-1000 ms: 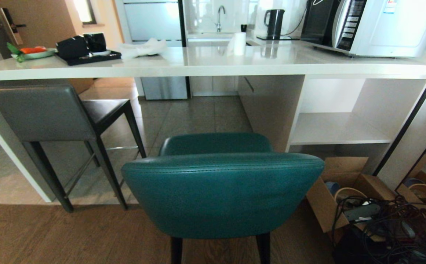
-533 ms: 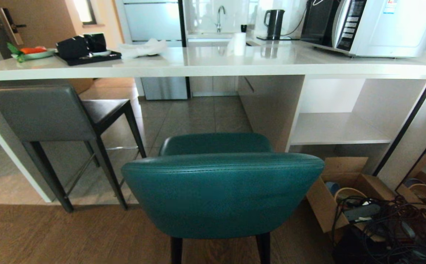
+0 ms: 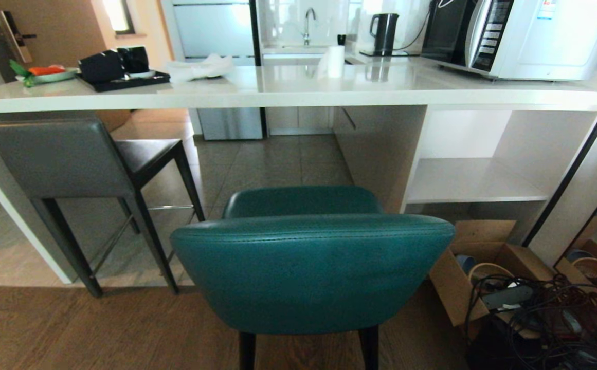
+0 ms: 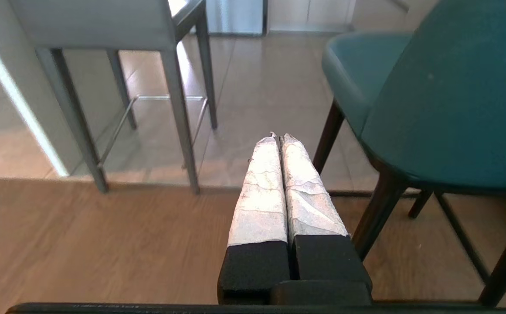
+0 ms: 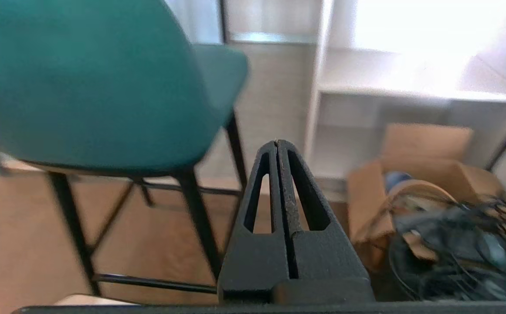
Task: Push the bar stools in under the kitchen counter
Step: Pull the gray chair out from under the dining table
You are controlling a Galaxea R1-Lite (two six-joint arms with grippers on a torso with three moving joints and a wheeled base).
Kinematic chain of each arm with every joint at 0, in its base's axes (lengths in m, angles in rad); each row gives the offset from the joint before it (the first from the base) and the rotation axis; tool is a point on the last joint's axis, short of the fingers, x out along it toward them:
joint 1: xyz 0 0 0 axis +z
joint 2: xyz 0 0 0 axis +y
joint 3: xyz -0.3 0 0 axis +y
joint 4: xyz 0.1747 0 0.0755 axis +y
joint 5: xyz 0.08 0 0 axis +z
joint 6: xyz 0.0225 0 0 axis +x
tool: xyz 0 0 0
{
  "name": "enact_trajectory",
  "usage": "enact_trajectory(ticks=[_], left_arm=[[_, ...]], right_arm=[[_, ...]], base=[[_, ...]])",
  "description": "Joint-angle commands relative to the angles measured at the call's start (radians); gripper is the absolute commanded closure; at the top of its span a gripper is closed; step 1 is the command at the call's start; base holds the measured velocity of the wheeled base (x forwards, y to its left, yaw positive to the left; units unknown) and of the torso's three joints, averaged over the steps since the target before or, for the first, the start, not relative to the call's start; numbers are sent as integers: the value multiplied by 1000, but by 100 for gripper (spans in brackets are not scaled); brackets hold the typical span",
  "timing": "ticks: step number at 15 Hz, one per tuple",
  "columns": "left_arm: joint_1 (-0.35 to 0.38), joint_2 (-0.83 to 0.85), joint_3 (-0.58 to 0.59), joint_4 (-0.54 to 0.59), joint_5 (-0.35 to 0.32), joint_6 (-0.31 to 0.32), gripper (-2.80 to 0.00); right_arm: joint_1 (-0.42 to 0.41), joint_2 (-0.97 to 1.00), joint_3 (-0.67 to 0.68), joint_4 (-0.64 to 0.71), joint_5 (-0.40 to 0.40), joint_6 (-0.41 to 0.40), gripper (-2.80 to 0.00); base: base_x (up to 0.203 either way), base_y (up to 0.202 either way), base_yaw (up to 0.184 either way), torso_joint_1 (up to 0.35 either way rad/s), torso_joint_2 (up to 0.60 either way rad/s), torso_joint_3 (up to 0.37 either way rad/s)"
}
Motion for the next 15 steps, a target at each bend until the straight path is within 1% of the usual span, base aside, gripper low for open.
enact_trajectory(ticks=[1,3,5,6,8,10,11,12,15], left_arm=[[-1,-3,41,-33,-4,-9,0],[-1,-3,49,-24,-16,-36,0],[-1,-4,49,6,-13,-33,0],[-1,-4,49,4,-13,-34,0],[-1,-4,49,6,-15,-35,0],[2,-4,49,21,-14,-15,0],[-1,-3,49,31,-15,-32,0],[-1,-3,49,29,-15,-49,0],[1,-3,49,27,-16,-45,0]], right_arm=[[0,-5,81,-49,-8,-8,0],[0,-5,178,-196,-12,-13,0],[0,-5,195,-229,-9,-34,0],[1,-5,199,-240,-21,-78,0],[2,-5,201,-212,-107,-101,0],[2,-5,199,-82,-167,-88,0],[2,-5,199,-73,-182,-35,0],[2,-5,201,-95,-203,6,0],[2,-5,201,-96,-195,6,0]], base=[[0,0,0,0,0,0],[0,0,0,0,0,0],[0,0,0,0,0,0],[0,0,0,0,0,0],[0,0,0,0,0,0],[0,0,0,0,0,0],[0,0,0,0,0,0],[0,0,0,0,0,0],[0,0,0,0,0,0]])
